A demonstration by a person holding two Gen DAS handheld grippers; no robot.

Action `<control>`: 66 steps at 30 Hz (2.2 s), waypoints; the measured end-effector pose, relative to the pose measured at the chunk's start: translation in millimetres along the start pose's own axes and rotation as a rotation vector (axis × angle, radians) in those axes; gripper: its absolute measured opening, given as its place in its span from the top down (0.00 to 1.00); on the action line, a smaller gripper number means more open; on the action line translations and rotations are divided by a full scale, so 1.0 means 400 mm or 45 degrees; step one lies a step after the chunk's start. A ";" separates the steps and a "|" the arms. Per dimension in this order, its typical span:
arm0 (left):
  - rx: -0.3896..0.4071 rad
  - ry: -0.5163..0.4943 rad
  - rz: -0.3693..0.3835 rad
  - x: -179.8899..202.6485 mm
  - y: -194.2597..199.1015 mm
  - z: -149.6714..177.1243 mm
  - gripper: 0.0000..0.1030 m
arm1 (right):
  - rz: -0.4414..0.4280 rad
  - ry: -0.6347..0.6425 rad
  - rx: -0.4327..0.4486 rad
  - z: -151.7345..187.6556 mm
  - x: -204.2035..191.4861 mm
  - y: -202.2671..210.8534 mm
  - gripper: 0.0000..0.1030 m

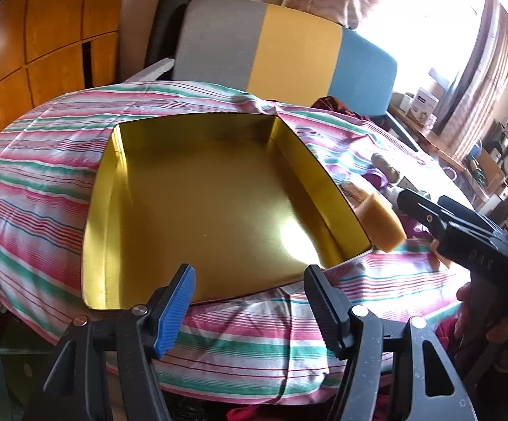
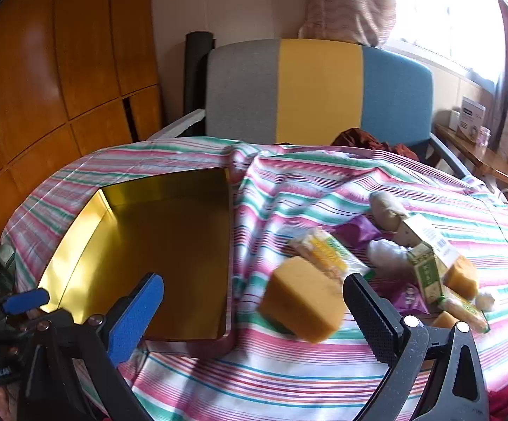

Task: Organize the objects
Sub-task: 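Reach the left gripper to the yellow sponge and grasp it, then carry the sponge over the gold tin with the left gripper and release it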

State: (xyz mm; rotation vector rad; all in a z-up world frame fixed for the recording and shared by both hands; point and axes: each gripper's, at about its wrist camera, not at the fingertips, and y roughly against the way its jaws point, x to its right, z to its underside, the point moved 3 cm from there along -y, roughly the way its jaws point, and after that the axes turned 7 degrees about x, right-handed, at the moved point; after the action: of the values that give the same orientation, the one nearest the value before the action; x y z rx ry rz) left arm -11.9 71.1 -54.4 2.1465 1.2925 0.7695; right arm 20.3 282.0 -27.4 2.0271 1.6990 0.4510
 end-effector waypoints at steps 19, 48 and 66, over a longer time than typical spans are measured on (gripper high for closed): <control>-0.026 -0.176 0.224 0.155 -0.022 -0.063 0.28 | 0.257 -0.381 0.050 -0.057 0.465 0.081 0.00; -0.288 -0.796 0.222 0.542 -0.400 -0.045 0.16 | 0.161 -0.836 0.066 0.055 0.695 0.099 0.00; -0.062 -0.357 0.466 0.336 -0.085 -0.071 0.26 | 0.119 -0.636 -0.115 0.056 0.610 0.032 0.00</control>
State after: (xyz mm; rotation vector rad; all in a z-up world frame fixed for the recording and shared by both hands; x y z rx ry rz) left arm -0.5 209.9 -30.1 2.3806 0.7423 0.6002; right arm 88.1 517.0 -49.2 1.9511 1.2634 0.0374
